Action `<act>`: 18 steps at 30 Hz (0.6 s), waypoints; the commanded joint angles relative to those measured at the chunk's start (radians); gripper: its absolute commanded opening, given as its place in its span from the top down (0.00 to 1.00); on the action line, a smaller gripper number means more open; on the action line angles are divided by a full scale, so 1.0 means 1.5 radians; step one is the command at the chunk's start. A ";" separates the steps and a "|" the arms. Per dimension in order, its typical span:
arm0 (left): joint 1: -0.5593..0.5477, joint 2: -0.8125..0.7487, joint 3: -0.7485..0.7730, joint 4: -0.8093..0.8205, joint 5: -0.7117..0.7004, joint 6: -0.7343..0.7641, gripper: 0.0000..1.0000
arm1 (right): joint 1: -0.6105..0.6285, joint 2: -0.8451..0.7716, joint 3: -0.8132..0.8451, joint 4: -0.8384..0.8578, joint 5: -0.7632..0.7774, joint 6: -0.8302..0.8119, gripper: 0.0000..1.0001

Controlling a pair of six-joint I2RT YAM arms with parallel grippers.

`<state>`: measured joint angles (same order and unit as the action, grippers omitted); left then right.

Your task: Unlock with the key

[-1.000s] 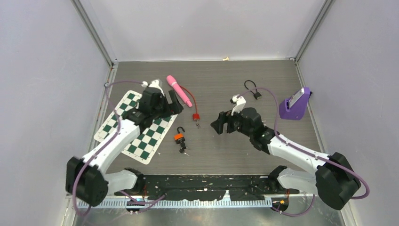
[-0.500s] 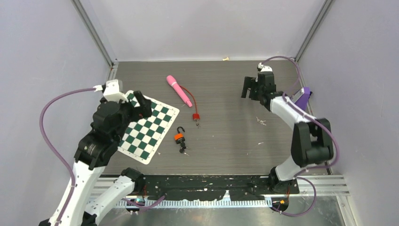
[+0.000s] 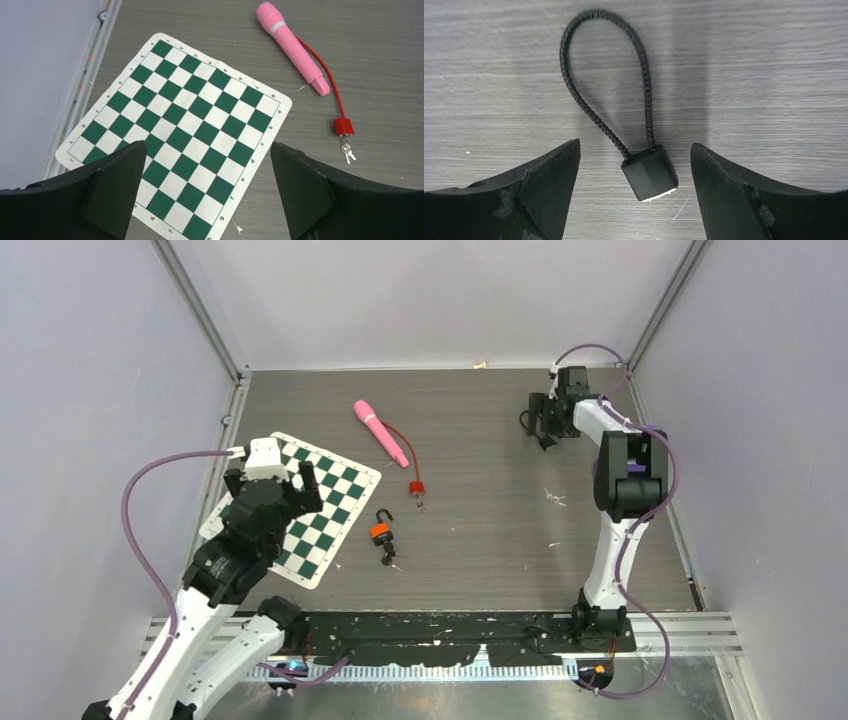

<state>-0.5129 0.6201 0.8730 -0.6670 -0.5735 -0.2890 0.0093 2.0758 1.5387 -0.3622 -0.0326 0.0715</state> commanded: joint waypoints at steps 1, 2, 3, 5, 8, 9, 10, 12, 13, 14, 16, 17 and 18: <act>-0.010 -0.020 -0.002 0.059 -0.055 0.019 0.00 | 0.003 0.026 0.038 -0.081 -0.055 -0.040 0.15; -0.012 -0.022 -0.003 0.060 -0.057 0.019 0.00 | 0.003 0.031 0.040 -0.089 -0.057 -0.040 0.16; -0.013 -0.024 -0.005 0.061 -0.058 0.019 0.00 | 0.003 0.033 0.041 -0.093 -0.059 -0.040 0.17; -0.015 -0.029 -0.007 0.063 -0.059 0.020 0.00 | 0.003 0.035 0.041 -0.104 -0.060 -0.040 0.22; -0.015 -0.039 -0.011 0.067 -0.062 0.021 0.00 | 0.003 0.033 0.033 -0.118 -0.066 -0.042 0.39; -0.015 -0.043 -0.013 0.069 -0.063 0.021 0.00 | 0.005 0.031 0.030 -0.119 -0.068 -0.043 0.46; -0.015 -0.048 -0.014 0.069 -0.064 0.021 0.00 | 0.008 0.022 0.018 -0.120 -0.069 -0.043 0.61; -0.016 -0.058 -0.017 0.072 -0.065 0.021 0.00 | 0.021 -0.001 -0.010 -0.115 -0.057 -0.044 0.76; -0.016 -0.062 -0.019 0.074 -0.065 0.021 0.00 | 0.036 -0.022 -0.034 -0.112 -0.049 -0.052 0.79; -0.017 -0.067 -0.020 0.075 -0.066 0.021 0.00 | 0.045 -0.033 -0.047 -0.110 -0.032 -0.059 0.82; -0.019 -0.076 -0.023 0.077 -0.068 0.021 0.00 | 0.093 -0.071 -0.090 -0.104 -0.011 -0.060 0.83; -0.020 -0.079 -0.023 0.078 -0.069 0.021 0.00 | 0.105 -0.099 -0.119 -0.100 -0.007 -0.057 0.83; -0.021 -0.083 -0.024 0.080 -0.070 0.021 0.00 | 0.132 -0.112 -0.136 -0.096 -0.003 -0.043 0.83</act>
<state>-0.5362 0.5182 0.8406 -0.6151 -0.6472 -0.2714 0.0772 2.0300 1.4345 -0.4686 -0.0711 0.0006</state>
